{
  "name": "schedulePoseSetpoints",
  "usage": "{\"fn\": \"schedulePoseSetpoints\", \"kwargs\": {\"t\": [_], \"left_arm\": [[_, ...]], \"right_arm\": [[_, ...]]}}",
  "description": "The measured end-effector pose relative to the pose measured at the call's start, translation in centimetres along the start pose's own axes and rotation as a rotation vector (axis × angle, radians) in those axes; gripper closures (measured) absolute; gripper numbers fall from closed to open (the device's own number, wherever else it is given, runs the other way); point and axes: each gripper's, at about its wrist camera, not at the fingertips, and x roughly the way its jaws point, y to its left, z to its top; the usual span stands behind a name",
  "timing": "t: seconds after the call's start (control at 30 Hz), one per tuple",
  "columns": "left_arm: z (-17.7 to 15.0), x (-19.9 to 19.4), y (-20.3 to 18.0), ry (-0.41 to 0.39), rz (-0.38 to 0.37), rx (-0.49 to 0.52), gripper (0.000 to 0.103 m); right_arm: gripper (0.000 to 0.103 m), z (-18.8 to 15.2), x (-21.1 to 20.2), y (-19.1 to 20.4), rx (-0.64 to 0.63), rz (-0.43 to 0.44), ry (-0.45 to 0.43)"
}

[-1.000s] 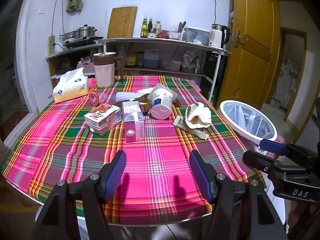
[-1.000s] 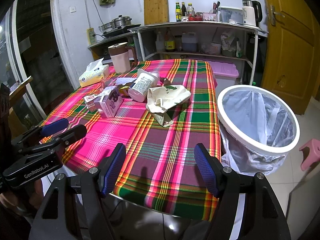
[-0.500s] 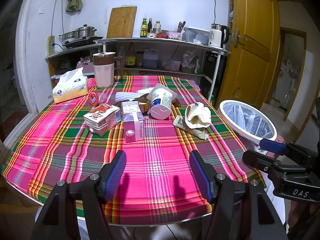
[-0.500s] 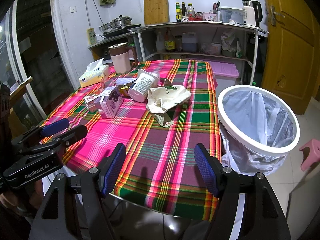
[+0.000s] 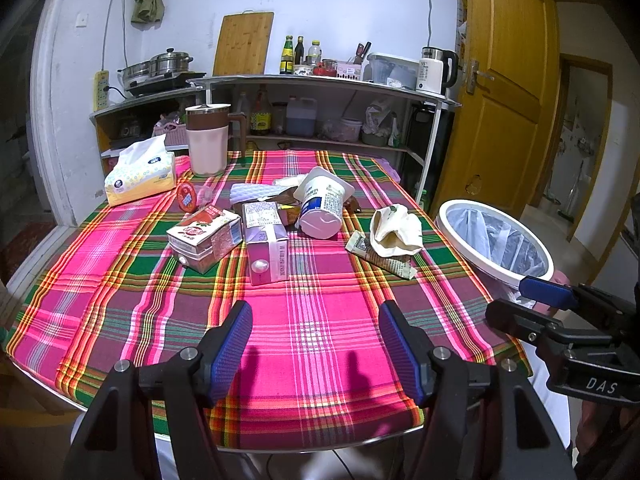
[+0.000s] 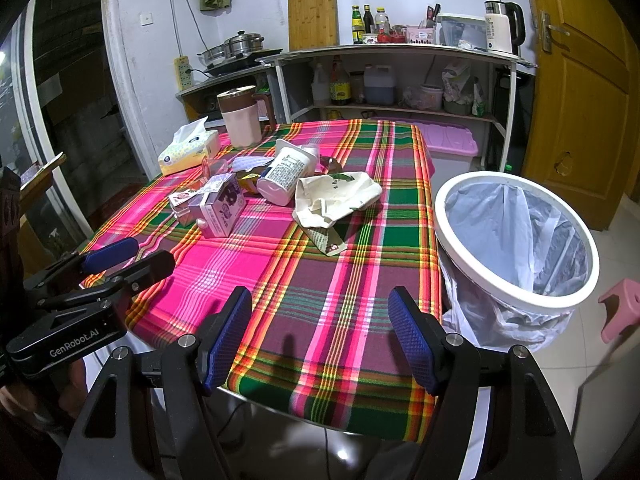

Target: Collect trash

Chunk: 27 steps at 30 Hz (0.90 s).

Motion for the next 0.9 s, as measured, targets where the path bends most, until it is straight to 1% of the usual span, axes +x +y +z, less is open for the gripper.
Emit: {"fn": "schedulePoseSetpoints", "kwargs": {"t": [0.2,0.33,0.53,0.63,0.73,0.9], "left_arm": [[0.1,0.2,0.1,-0.005,0.003,0.005,0.038],[0.5,0.8,0.3,-0.011,0.013,0.003,0.038],[1.6,2.2,1.5,-0.004,0.025,-0.019,0.038],[2.3,3.4,2.2,0.009,0.011,-0.031,0.038],[2.9,4.6,2.5,0.020,0.020,-0.030,0.038],[3.8,6.7,3.0,0.031,0.035,-0.037,0.038]], "right_arm": [[0.032,0.1,0.1,-0.1,0.002,0.000,0.001],[0.032,0.9,0.5,-0.7,0.017,0.001,0.005],[0.032,1.9,2.1,-2.2,0.078,0.025,0.030],[0.032,2.7,3.0,-2.8,0.101,0.041,0.033],[0.032,3.5,4.0,-3.2,0.120,0.058,0.041],[0.040,4.6,5.9,-3.7,0.157,0.088,0.055]]}}
